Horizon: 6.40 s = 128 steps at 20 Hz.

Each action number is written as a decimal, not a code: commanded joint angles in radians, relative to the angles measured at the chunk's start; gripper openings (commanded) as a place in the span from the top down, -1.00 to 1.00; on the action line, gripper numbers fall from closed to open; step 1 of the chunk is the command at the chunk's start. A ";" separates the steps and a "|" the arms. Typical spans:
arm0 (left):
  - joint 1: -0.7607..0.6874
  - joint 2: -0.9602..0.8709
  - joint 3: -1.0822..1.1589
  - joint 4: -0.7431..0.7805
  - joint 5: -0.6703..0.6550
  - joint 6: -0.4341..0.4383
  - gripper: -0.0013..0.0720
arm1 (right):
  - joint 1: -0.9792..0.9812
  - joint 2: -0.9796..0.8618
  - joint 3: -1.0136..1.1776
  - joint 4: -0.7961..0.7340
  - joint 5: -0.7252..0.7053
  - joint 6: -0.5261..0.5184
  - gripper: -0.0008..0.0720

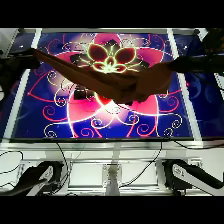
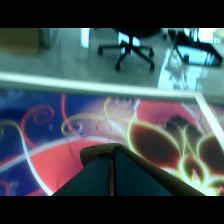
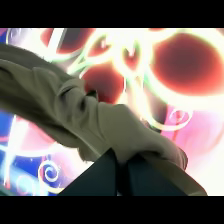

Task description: Fold the clothes and pants, and hang the long-sleeved shirts on hangers.

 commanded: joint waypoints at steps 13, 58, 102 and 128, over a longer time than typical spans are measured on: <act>-0.001 0.145 -0.047 0.135 -0.705 -0.006 0.92 | 0.000 -0.047 0.039 -0.197 -0.281 0.201 0.94; -0.001 -0.233 -0.085 -0.026 -0.693 0.021 0.92 | 0.064 -0.381 -0.545 0.203 -0.413 0.024 0.76; -0.260 -0.583 0.018 0.031 0.459 0.171 0.92 | -0.093 -0.483 0.188 -0.024 -0.121 0.148 0.94; 0.123 -0.388 0.018 -0.224 -0.560 0.065 -0.95 | -0.377 -0.558 -0.115 -0.163 0.113 0.016 -0.22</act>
